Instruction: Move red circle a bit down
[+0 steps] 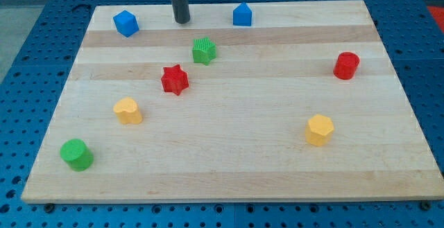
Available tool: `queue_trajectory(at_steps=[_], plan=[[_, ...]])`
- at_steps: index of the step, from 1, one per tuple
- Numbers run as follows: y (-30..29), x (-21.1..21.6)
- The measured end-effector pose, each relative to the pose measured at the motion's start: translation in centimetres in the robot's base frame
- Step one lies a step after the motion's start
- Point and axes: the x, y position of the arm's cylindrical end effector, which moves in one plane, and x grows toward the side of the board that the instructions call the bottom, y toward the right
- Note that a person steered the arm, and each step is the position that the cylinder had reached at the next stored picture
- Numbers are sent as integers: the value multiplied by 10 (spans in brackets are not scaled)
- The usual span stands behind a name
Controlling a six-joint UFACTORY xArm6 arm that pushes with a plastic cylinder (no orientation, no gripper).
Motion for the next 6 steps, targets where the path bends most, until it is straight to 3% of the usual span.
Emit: queue_trajectory(at_steps=[3, 6], plan=[[91, 56], [244, 80]])
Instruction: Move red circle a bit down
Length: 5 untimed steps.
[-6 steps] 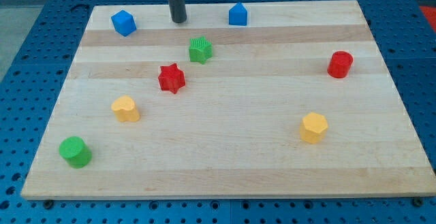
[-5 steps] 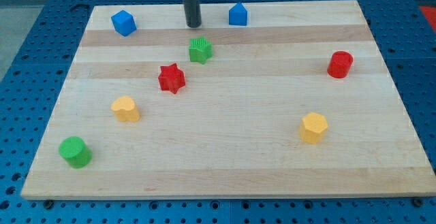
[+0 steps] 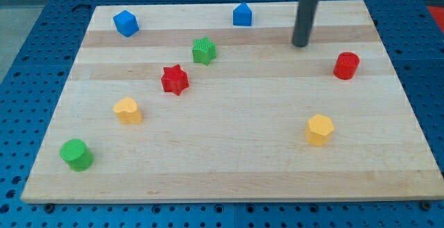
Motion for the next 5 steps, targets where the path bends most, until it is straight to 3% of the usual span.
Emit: queue_trajectory(at_steps=[3, 5], plan=[[64, 17], [54, 28]])
